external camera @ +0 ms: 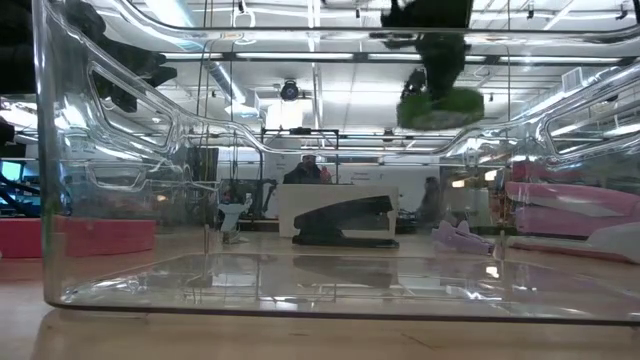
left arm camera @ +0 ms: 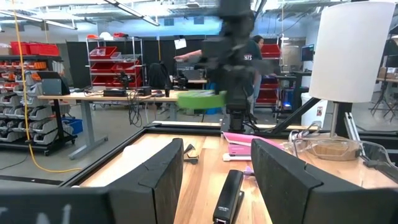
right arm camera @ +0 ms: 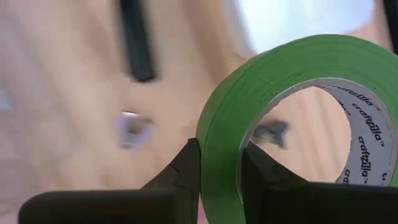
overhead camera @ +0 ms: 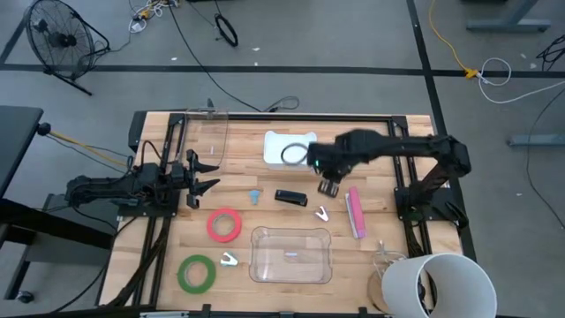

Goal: Pick and place Stapler, Stapler remover, tape
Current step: Put the top green tape into the bottom transparent bin

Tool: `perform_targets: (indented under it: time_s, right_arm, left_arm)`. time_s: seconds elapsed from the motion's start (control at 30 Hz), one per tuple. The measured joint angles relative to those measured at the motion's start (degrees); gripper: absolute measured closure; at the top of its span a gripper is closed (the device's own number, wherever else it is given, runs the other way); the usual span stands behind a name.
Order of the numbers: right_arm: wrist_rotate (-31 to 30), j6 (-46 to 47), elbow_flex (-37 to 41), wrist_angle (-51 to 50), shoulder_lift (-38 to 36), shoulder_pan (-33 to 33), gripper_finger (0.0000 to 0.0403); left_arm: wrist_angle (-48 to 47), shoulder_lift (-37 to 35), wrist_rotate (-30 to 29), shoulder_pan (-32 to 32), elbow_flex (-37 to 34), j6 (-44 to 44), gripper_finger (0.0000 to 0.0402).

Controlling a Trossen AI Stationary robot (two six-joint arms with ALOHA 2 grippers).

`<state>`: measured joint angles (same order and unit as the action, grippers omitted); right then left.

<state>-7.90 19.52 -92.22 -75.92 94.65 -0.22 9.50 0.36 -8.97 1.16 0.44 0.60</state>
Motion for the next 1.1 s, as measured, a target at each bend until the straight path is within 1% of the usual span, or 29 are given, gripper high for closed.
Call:
perform_targets:
  time_s: [0.13, 0.27, 0.37, 0.43, 0.53, 0.63, 0.73, 0.83, 0.93, 1.1]
  right_arm:
    - [0.6, 8.9, -1.7, 1.9, -0.1, 10.2, 0.0340]
    - [1.1, 17.1, -1.9, 7.8, 1.0, 19.5, 0.0340]
    - [3.1, 20.6, -1.9, 13.7, 4.0, 24.7, 0.0340]
    - [4.9, 21.5, -2.1, 17.1, 6.4, 26.9, 0.0340]
    - [6.0, 21.6, -6.0, 18.0, 11.7, 28.8, 0.0340]
    - [7.2, 18.7, -12.1, 17.2, 18.0, 29.3, 0.0340]
    - [7.8, 15.2, -19.0, 13.4, 23.5, 29.3, 0.0340]
    - [7.5, 13.4, -24.1, 9.8, 27.9, 29.2, 0.0340]
    - [7.5, 12.1, -26.6, 8.6, 30.9, 29.1, 0.0340]
    - [7.6, 11.5, -26.7, 9.2, 31.6, 28.7, 0.0340]
  left_arm:
    - [0.0, 0.0, 0.0, 0.0, 0.0, -0.4, 0.0209]
    - [0.1, 0.0, 0.0, 0.0, 0.0, -3.3, 0.0209]
    - [0.2, 0.0, 0.0, 0.0, 0.0, -5.9, 0.0209]
    - [0.2, 0.0, 0.0, 0.0, 0.0, -7.6, 0.0209]
    - [0.1, 0.0, 0.2, 0.0, 0.0, -9.4, 0.0209]
    - [0.1, 0.0, 0.2, 0.0, 0.0, -10.5, 0.0209]
    - [0.1, 0.0, 0.2, 0.0, 0.0, -10.5, 0.0209]
    - [0.0, 0.0, 0.2, 0.0, 0.0, -10.5, 0.0209]
    - [-0.1, 0.0, 0.2, 0.0, 0.0, -10.5, 0.0209]
    - [-0.2, 0.0, 0.2, 0.0, 0.0, -10.5, 0.0209]
